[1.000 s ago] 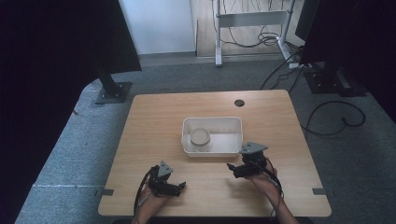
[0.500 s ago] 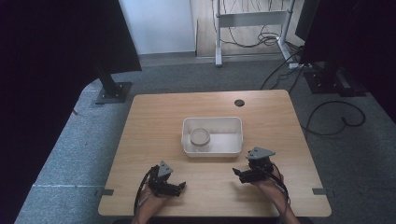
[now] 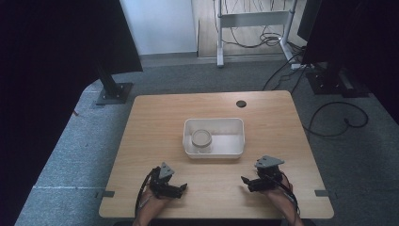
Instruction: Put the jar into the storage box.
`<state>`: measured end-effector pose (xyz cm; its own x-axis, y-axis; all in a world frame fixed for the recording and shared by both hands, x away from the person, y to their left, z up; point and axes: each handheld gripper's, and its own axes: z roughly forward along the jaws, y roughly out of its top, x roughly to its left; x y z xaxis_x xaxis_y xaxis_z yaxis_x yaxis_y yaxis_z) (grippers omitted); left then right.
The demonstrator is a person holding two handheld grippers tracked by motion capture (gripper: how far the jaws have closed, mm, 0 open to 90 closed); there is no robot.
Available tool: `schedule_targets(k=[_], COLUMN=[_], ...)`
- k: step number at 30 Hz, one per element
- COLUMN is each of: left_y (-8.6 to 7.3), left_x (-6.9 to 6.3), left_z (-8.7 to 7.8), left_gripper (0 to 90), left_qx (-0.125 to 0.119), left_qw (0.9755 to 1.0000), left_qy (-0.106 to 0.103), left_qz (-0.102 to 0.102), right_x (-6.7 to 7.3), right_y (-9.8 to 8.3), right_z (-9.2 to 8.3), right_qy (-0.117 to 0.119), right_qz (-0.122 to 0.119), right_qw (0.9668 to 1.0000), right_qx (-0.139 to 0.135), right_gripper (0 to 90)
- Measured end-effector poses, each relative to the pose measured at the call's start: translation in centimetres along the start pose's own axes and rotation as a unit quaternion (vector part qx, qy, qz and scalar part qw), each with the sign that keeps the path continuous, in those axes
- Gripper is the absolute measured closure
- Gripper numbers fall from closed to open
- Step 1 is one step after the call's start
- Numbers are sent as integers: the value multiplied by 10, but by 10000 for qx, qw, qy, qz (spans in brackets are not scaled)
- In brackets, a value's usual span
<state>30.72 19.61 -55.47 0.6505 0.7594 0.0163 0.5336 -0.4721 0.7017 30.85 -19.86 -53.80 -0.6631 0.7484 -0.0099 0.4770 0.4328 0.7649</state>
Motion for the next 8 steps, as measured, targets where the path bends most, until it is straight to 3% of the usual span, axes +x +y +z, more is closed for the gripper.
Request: schedule_targets(k=[8], left_y=[0], left_x=[0], left_z=[0], left_gripper=[7], left_qx=[-8], left_qw=[10000], left_qy=[1], left_qz=[-11], right_x=[-1], right_y=[-14], right_z=[0], right_qy=[-32], right_qz=[122], right_qw=[9998], right_qx=[163], right_gripper=[50])
